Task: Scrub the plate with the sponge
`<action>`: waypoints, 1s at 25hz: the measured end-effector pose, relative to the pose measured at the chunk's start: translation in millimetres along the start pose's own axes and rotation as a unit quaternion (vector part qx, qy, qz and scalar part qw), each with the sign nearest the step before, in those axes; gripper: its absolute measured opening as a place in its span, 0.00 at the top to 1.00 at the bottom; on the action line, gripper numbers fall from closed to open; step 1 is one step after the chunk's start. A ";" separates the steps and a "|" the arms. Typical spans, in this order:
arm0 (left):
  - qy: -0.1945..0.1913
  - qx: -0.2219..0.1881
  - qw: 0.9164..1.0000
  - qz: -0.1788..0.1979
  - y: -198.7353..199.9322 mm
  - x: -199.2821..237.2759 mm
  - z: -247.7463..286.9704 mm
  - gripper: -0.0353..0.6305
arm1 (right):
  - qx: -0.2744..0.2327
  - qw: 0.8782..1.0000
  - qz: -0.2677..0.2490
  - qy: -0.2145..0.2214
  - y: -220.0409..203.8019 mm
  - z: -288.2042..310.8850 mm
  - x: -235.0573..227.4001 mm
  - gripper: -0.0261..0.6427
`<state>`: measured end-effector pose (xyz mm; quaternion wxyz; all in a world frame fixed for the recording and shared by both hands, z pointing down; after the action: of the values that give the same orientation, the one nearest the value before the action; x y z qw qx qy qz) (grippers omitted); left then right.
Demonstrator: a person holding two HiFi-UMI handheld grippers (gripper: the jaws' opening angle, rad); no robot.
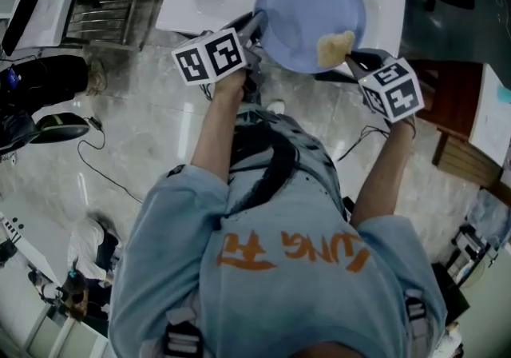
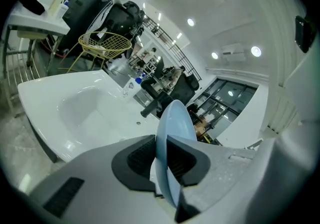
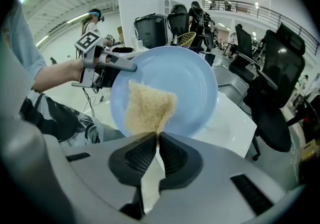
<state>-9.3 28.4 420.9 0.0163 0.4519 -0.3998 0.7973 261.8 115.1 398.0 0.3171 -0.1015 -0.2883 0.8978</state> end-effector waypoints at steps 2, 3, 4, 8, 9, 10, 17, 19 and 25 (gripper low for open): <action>0.004 -0.001 1.000 -0.001 0.0 3.1 -0.6 0.88 | -0.031 0.999 0.019 0.003 2.0 2.1 -1.5 0.93; 0.006 -0.001 1.000 -0.001 0.9 5.6 -1.4 0.88 | -0.060 0.997 0.037 0.009 5.4 2.3 -3.0 0.93; 0.007 -0.001 1.000 -0.002 2.8 8.8 -2.9 0.88 | -0.097 0.993 0.061 0.014 10.6 1.8 -4.8 0.93; 0.016 -0.005 1.000 -0.008 16.8 24.2 -15.4 0.88 | -0.189 0.975 0.113 -0.016 37.6 1.4 -11.7 0.93; 0.019 -0.008 1.000 -0.011 21.5 29.5 -18.5 0.88 | -0.196 0.974 0.114 -0.030 44.1 4.6 -13.5 0.93; 0.022 -0.012 1.000 -0.014 26.4 35.4 -21.2 0.88 | -0.204 0.971 0.116 -0.040 50.7 8.3 -15.3 0.93; 0.052 -0.054 0.996 -0.048 64.0 80.7 -45.9 0.88 | -0.277 0.947 0.144 -0.071 103.3 38.2 -21.2 0.93; 0.062 -0.065 0.994 -0.056 73.1 92.9 -53.6 0.88 | -0.287 0.944 0.148 -0.072 116.0 46.7 -20.7 0.93; 0.085 -0.086 0.990 -0.073 100.0 130.0 -67.8 0.88 | -0.297 0.942 0.141 -0.067 153.6 82.2 -19.7 0.93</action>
<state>-172.8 -39.0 435.6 0.1467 0.4074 -0.4301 0.7922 168.7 -31.7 375.5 0.1224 -0.1701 -0.5448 0.8120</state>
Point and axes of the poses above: the fingertips, and each gripper's own axes: z forward along the fingers, x to its left, y out of its top, the point moved 9 cm from there along -z, backward along the fingers, and after that the axes turned 6 degrees about -x, right-handed, at the moved point
